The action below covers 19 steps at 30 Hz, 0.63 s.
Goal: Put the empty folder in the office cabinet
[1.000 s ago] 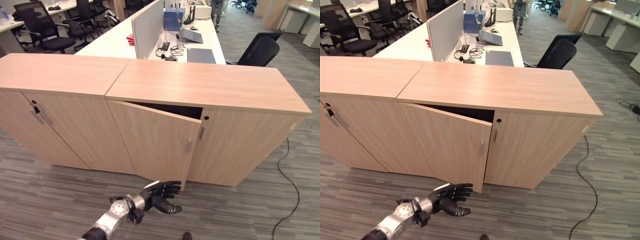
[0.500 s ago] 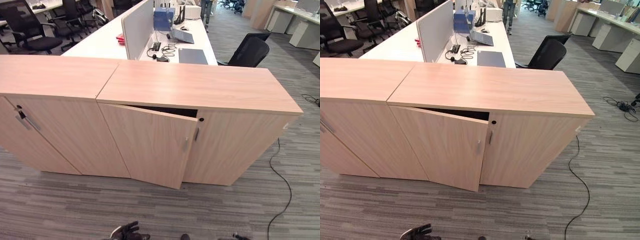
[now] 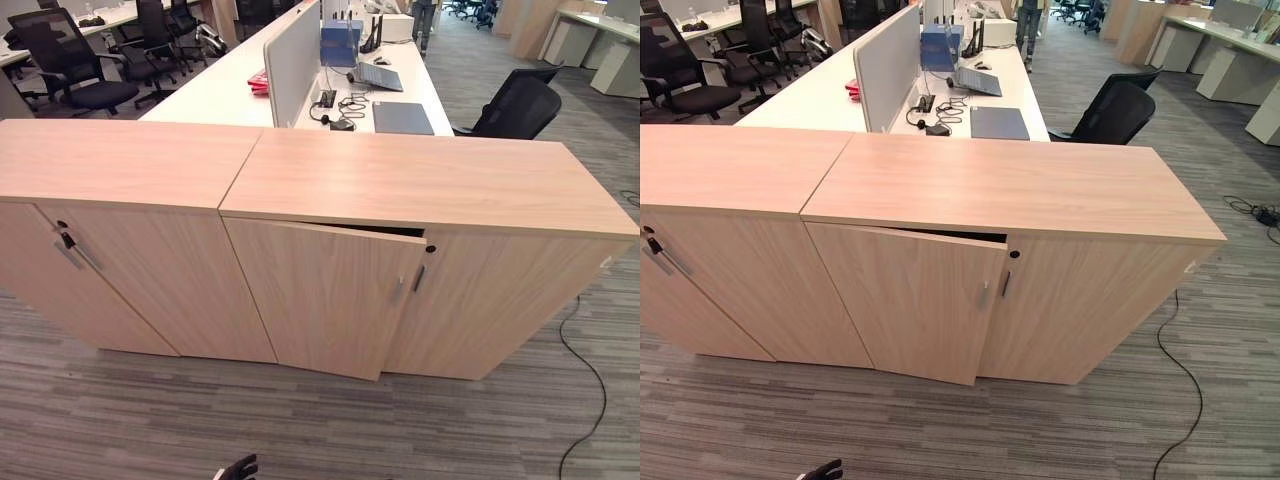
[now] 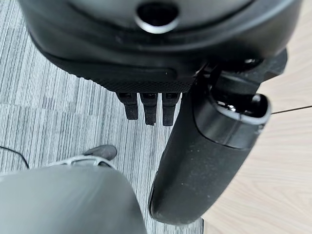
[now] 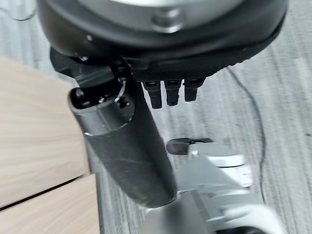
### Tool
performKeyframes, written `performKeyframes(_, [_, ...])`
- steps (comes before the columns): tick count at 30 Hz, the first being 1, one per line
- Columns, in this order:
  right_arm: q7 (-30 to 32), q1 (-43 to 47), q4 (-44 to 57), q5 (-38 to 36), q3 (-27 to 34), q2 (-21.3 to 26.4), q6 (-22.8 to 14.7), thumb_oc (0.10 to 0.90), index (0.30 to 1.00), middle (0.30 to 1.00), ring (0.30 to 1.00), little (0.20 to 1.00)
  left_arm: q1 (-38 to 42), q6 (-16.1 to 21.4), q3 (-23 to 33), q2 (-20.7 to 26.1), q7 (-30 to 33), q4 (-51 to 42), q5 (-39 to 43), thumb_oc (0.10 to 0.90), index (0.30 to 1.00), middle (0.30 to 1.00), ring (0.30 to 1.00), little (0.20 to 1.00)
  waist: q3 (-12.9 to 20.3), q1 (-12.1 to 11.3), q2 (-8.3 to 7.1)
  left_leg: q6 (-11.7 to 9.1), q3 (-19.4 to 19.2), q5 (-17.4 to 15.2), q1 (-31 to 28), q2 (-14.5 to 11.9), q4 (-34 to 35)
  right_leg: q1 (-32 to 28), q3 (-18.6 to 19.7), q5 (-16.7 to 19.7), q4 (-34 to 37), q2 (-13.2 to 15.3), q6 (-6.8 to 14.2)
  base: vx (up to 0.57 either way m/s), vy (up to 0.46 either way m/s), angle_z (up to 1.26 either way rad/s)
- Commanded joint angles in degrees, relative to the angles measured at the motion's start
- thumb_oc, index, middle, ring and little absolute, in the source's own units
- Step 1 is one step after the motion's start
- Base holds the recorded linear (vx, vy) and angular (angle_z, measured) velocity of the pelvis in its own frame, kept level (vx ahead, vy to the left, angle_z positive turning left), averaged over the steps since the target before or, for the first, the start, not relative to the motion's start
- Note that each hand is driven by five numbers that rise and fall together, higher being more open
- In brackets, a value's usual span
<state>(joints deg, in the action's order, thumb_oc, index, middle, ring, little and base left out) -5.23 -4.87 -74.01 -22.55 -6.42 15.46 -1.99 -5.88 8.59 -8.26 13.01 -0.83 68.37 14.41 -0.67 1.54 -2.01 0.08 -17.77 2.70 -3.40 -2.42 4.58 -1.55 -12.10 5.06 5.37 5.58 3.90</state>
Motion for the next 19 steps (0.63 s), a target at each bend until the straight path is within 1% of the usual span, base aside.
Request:
performKeyframes(1, [0.0,3.78,-1.89,1.28,-1.34,0.56,-0.95,0.8,0.9,0.9,0.9,0.9,3.7,0.58,1.94,-0.84,-2.7,1.36,5.03,0.8,0.9,0.9,0.9,0.9,0.69,0.51,0.08,-2.12,0.65,-4.5,-0.58,0.93,0.42,-2.32,-3.44,-5.56,-0.51,-2.72,2.16,0.0,0.0,0.0])
performKeyframes(6, [0.43,4.62,-1.51,2.98,-3.28,-0.81,-0.41,0.8,0.9,0.9,0.9,0.9,5.81,0.32,1.83,-1.9,-2.79,0.14,8.96,0.8,0.9,0.9,0.9,0.9,1.62,0.53,0.27,-1.86,0.61,-4.97,-0.89,1.07,0.42,-2.44,-3.07,-5.36,-0.37,-2.55,2.26,0.01,0.011,-0.01])
performKeyframes(11, [0.83,4.65,-1.44,3.26,-3.81,-1.43,-0.34,0.8,0.9,0.9,0.9,0.9,6.23,0.43,0.78,-2.2,-2.34,0.3,7.72,0.8,0.9,0.9,0.9,0.9,1.89,0.54,0.26,-1.69,0.55,-5.19,-1.24,1.12,0.42,-2.6,-3.12,-5.34,-0.37,-2.5,2.32,0.0,0.0,0.0])
performKeyframes(17, [0.99,4.45,-1.71,3.18,-3.7,-1.56,-0.38,0.8,0.9,0.9,0.9,0.9,5.84,0.02,0.84,-2.39,-2.26,1.54,6.89,0.8,0.9,0.9,0.9,0.9,2.0,0.5,0.25,-1.57,0.44,-5.32,-1.23,1.23,0.42,-2.42,-3.14,-5.23,-0.37,-2.46,2.4,0.0,0.001,-0.01])
performKeyframes(19, [1.09,4.29,-2.0,3.4,-3.84,-1.63,-0.23,0.8,0.9,0.9,0.9,0.9,5.71,-0.75,0.11,-2.3,-2.52,2.9,4.58,0.8,0.9,0.9,0.9,0.9,2.01,0.57,0.41,-1.53,0.32,-5.39,-1.32,1.25,0.42,-2.4,-3.09,-5.23,-0.37,-2.47,2.43,0.0,0.0,0.0])
